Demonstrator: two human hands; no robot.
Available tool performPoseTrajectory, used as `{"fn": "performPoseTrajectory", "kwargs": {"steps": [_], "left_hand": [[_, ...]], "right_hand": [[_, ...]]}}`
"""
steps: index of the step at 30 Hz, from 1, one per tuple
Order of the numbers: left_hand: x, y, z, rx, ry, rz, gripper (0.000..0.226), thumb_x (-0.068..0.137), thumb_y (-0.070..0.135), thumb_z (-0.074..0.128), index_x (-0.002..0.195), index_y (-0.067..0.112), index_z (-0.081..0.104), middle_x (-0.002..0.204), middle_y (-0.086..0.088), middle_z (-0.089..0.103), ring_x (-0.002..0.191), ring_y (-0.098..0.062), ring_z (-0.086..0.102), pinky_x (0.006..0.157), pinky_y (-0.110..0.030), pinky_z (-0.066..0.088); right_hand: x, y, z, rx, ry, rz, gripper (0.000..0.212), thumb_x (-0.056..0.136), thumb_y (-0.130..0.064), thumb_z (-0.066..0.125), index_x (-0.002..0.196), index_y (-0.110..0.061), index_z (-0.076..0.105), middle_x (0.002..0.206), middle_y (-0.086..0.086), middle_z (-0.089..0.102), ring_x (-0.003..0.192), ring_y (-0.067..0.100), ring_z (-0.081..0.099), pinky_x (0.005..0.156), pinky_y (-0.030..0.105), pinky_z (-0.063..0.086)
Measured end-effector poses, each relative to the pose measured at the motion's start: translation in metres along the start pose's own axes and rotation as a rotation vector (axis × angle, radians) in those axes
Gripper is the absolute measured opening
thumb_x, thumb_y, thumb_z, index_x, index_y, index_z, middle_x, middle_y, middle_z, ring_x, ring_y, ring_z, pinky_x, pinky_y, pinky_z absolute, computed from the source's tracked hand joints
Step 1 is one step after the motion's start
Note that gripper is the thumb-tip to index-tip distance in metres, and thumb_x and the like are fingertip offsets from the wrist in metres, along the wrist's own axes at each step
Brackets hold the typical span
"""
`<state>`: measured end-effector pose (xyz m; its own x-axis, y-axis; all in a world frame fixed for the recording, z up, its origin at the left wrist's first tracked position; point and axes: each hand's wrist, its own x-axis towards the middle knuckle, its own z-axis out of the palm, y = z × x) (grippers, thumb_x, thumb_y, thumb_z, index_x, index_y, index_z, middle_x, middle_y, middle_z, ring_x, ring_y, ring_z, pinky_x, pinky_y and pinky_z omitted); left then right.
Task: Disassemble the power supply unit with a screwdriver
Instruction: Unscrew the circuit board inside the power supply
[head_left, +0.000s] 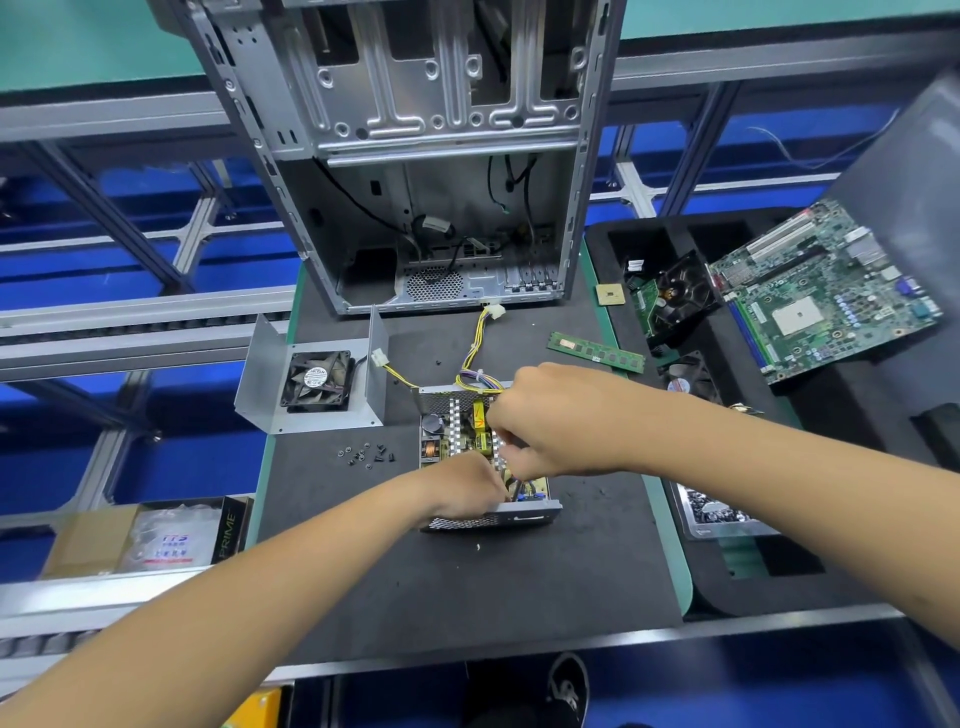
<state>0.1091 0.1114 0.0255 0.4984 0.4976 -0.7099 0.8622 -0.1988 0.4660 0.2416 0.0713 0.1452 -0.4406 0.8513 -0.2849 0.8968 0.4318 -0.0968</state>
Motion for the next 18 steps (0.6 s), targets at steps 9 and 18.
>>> {"fn": "performPoseTrajectory", "kwargs": {"steps": [9,18], "left_hand": [[-0.002,0.000,-0.001,0.008,-0.006,-0.005,0.031,0.094,0.026,0.050,0.063,0.027,0.048,0.069,0.008,0.050,0.078,-0.016,0.049,0.059,-0.015,0.038],[-0.005,0.003,-0.002,0.005,-0.003,0.004,0.028,0.094,0.023,0.049,0.067,0.030,0.044,0.090,0.002,0.053,0.087,-0.016,0.049,0.061,-0.013,0.035]], "right_hand": [[0.001,0.000,0.001,-0.010,0.010,0.001,0.020,0.082,-0.024,0.056,0.070,-0.008,0.052,0.057,0.003,0.035,0.049,0.020,0.036,0.042,0.028,0.022],[0.005,-0.004,0.010,0.112,0.074,0.118,0.020,0.075,-0.016,0.058,0.063,-0.007,0.045,0.056,0.006,0.033,0.048,0.021,0.030,0.044,0.028,0.025]]}}
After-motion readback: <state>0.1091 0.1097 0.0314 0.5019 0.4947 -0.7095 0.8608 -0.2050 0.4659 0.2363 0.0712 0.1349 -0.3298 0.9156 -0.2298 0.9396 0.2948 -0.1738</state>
